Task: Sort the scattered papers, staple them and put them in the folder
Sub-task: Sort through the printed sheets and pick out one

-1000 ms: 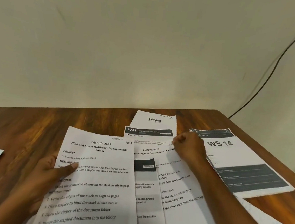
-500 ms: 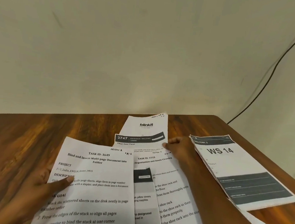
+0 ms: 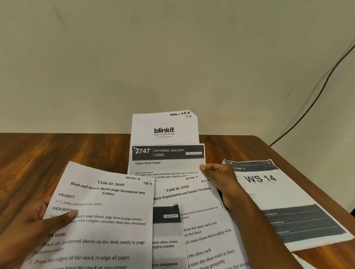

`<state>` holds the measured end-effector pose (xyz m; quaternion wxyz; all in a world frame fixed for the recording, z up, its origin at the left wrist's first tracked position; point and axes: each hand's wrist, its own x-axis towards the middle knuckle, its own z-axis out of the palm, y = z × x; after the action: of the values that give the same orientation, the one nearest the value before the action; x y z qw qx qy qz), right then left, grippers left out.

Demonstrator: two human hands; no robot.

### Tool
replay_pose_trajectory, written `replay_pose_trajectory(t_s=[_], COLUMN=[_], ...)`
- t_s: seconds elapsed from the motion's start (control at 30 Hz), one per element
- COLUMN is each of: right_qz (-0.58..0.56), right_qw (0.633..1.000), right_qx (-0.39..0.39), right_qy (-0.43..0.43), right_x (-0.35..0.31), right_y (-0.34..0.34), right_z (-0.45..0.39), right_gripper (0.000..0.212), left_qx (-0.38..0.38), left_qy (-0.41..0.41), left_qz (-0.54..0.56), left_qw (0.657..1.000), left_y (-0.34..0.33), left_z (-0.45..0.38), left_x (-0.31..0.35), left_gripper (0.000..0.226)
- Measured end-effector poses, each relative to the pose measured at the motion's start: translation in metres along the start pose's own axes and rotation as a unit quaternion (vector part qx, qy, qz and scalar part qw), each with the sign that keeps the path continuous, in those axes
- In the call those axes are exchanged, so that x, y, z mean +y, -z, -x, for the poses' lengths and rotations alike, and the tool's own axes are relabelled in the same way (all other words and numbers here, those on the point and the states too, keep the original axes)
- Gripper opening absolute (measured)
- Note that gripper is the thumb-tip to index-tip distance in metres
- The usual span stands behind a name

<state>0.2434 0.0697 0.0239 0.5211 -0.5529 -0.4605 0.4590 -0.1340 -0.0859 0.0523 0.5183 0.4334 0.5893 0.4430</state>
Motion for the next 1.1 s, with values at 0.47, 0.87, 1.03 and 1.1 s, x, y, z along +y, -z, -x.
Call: replay_pose_trajectory(t_s=[0.47,0.87,1.03,1.1], right_qz=[-0.003,0.115,0.033,-0.003], right_qw=[1.000,0.962,0.904,0.858], right_qx=[-0.004,0.155,0.265,0.312], right_qy=[0.010,0.196,0.333,0.407], right_x=[-0.002,-0.062,-0.114,-0.134], right_y=[0.001,0.008,0.011,0.014], right_z=[0.003,0.006,0.037,0.054], right_gripper=[0.006,0.019,0.019,0.011], left_qx=[-0.013,-0.005,-0.014,-0.020], left_qy=[0.007,0.010,0.018,0.028], left_qz=[-0.008,0.018,0.056,0.096], left_qw=[1.000,1.000,0.998,0.995], left_y=[0.007,0.009,0.010,0.012], left_z=[-0.007,-0.012,-0.008,-0.005], left_x=[-0.003,-0.005,-0.005,-0.005], left_gripper=[0.026,0.030,0.019,0.029])
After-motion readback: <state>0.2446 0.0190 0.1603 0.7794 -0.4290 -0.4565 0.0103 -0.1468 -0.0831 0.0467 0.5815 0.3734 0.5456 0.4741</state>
